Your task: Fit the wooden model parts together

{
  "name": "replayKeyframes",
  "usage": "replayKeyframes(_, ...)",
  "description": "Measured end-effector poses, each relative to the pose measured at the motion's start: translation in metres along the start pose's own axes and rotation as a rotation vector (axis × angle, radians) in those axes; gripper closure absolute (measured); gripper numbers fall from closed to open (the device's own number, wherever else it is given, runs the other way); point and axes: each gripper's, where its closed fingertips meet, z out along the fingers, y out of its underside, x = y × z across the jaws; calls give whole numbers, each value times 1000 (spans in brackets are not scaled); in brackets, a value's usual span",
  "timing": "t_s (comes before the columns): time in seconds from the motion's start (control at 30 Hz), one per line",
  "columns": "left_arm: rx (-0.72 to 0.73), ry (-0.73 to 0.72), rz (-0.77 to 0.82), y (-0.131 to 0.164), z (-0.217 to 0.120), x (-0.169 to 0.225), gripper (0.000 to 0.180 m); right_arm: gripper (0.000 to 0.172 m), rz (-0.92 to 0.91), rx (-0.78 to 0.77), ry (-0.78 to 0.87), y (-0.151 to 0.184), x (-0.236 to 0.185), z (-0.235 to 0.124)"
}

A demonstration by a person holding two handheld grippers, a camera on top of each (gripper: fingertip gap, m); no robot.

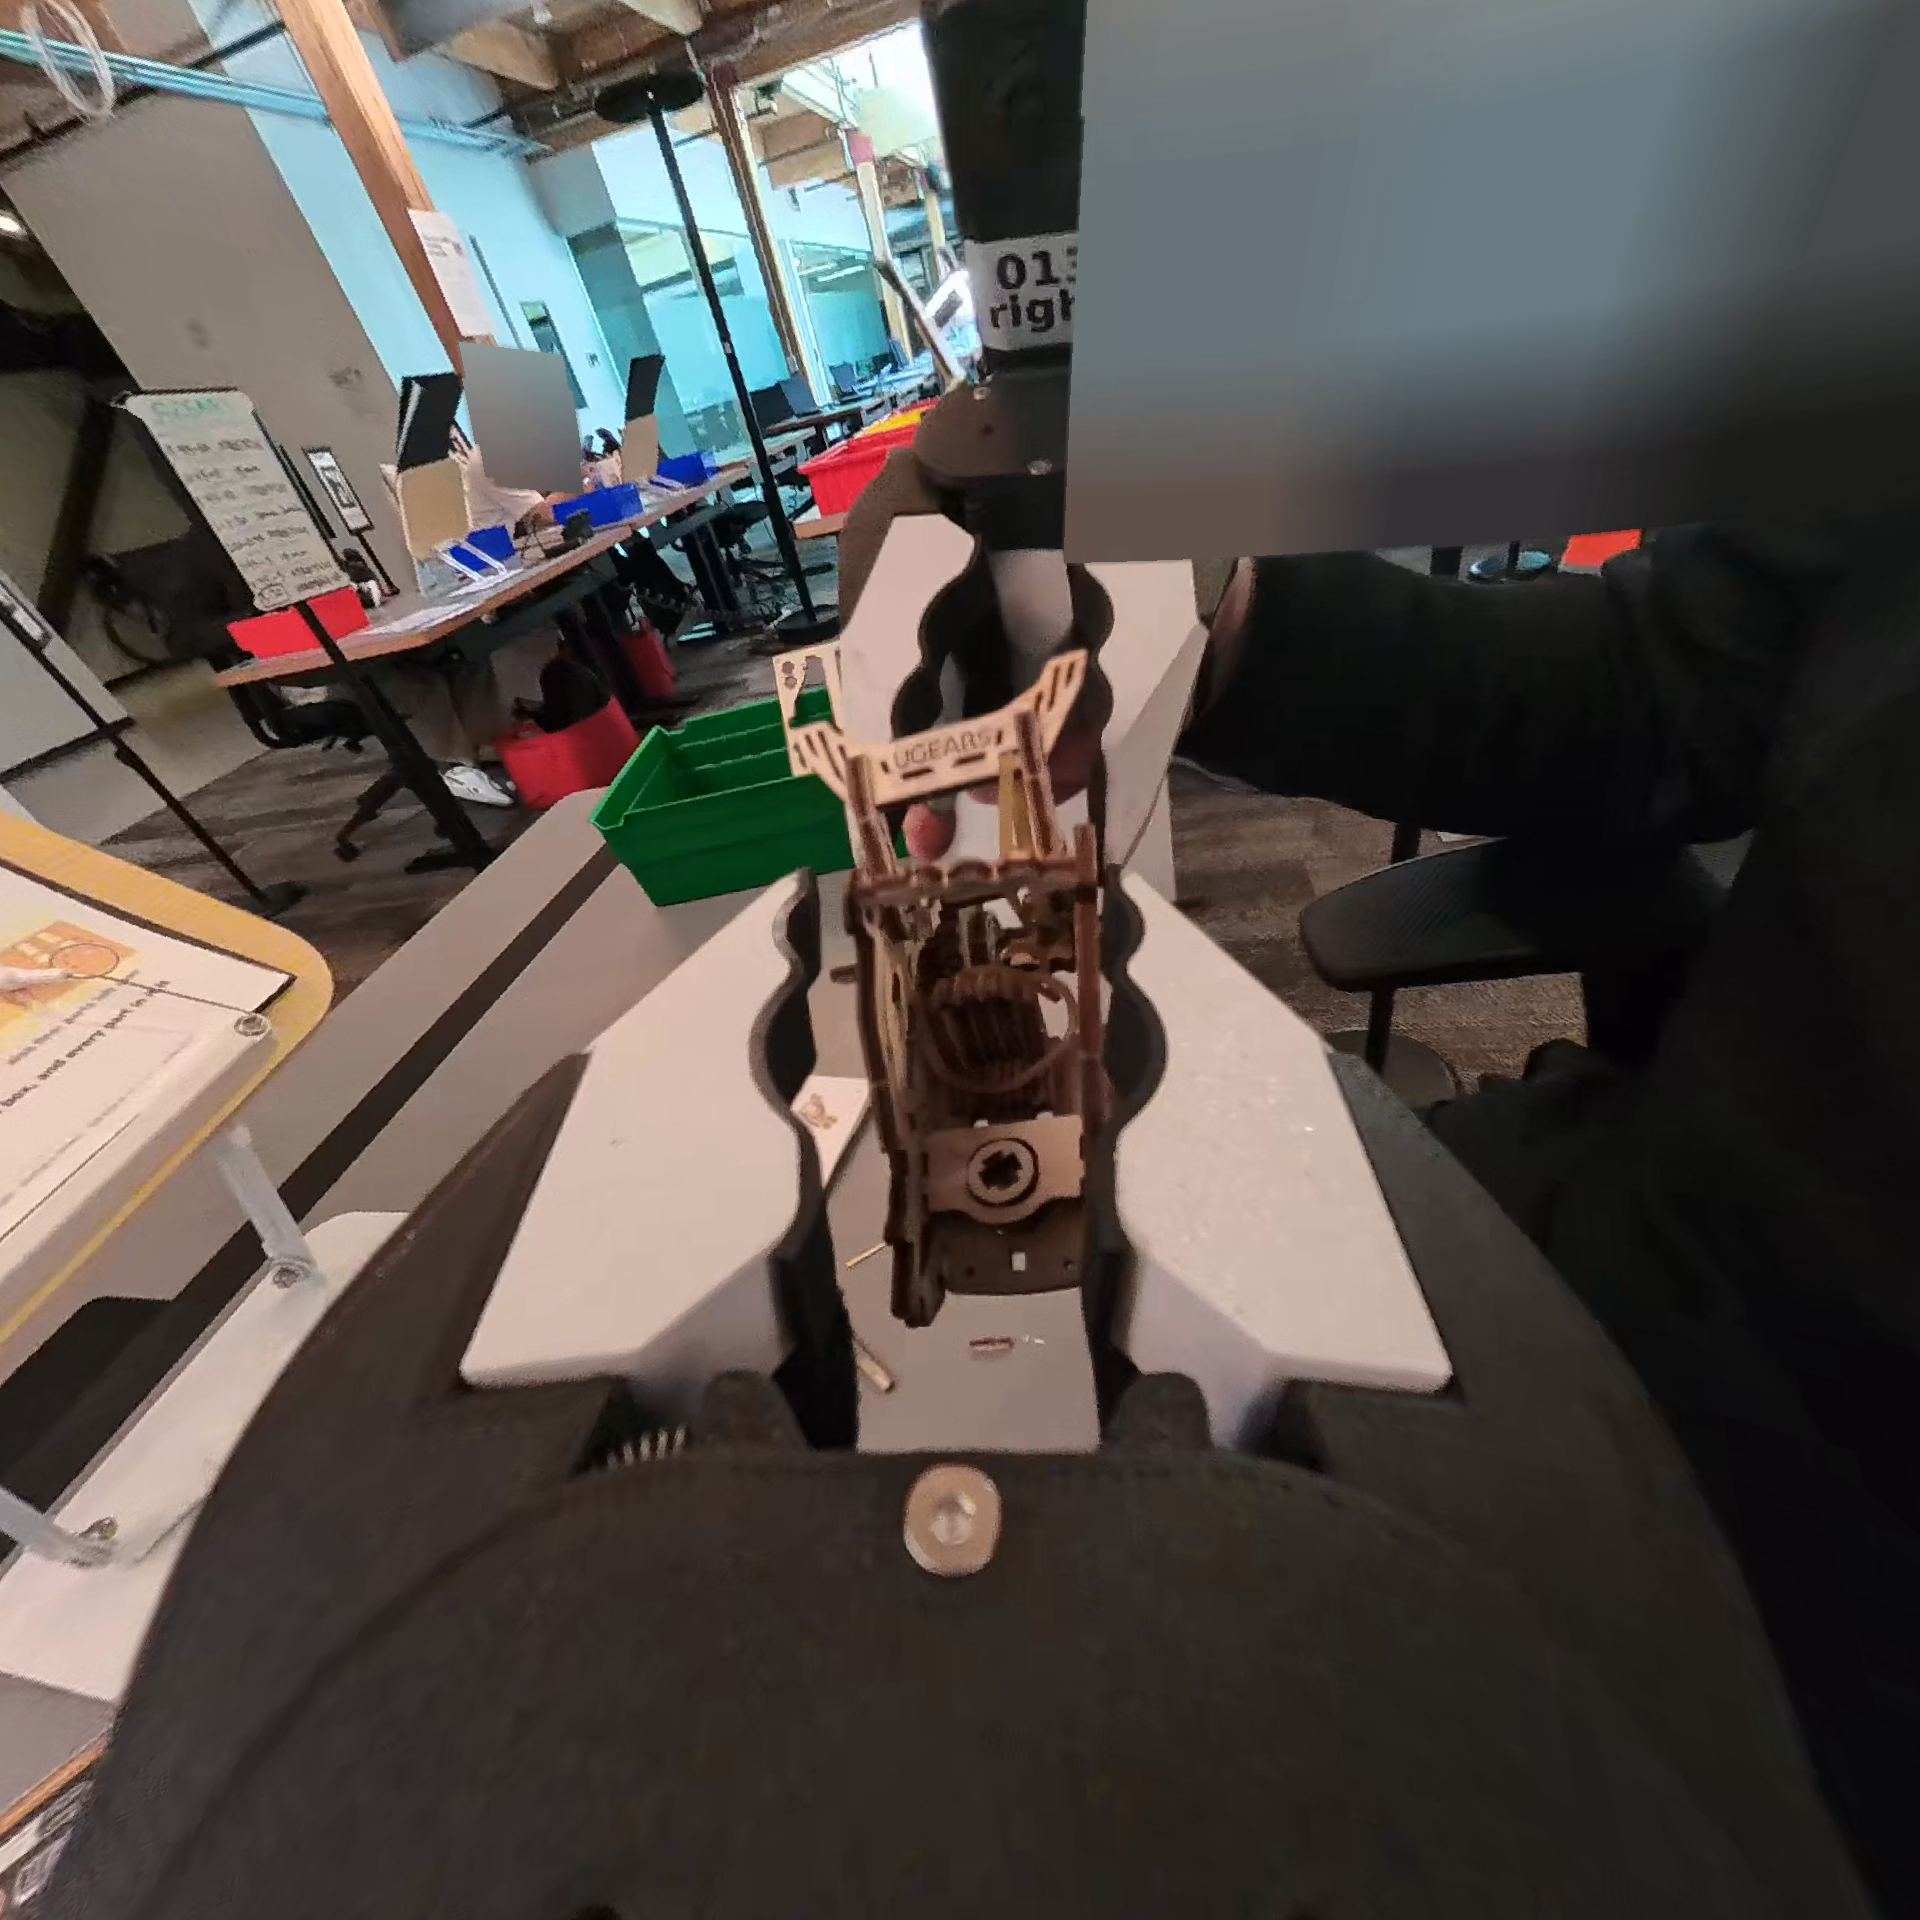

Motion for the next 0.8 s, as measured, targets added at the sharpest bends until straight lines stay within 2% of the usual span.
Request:
replayKeyframes(0.1, 22, 9, -24, 0, 1, 0, 126, 129, -20, -1, -10, 4, -1, 2)
replayKeyframes(0.17, 17, 26, -21, 4, 2, 1, 134, 129, -42, -18, 2, 9, 2, 6)
replayKeyframes(0.37, 30, 48, -47, 11, 4, 2, 139, 131, -63, -70, -5, 22, 2, 13)
replayKeyframes(0.63, 26, 33, -55, 23, 4, -5, 139, 131, -80, -97, 9, 31, 9, 20)
replayKeyframes(0.8, -37, -29, 28, 37, 3, -12, 135, 131, -66, -110, 7, 42, 15, 21)
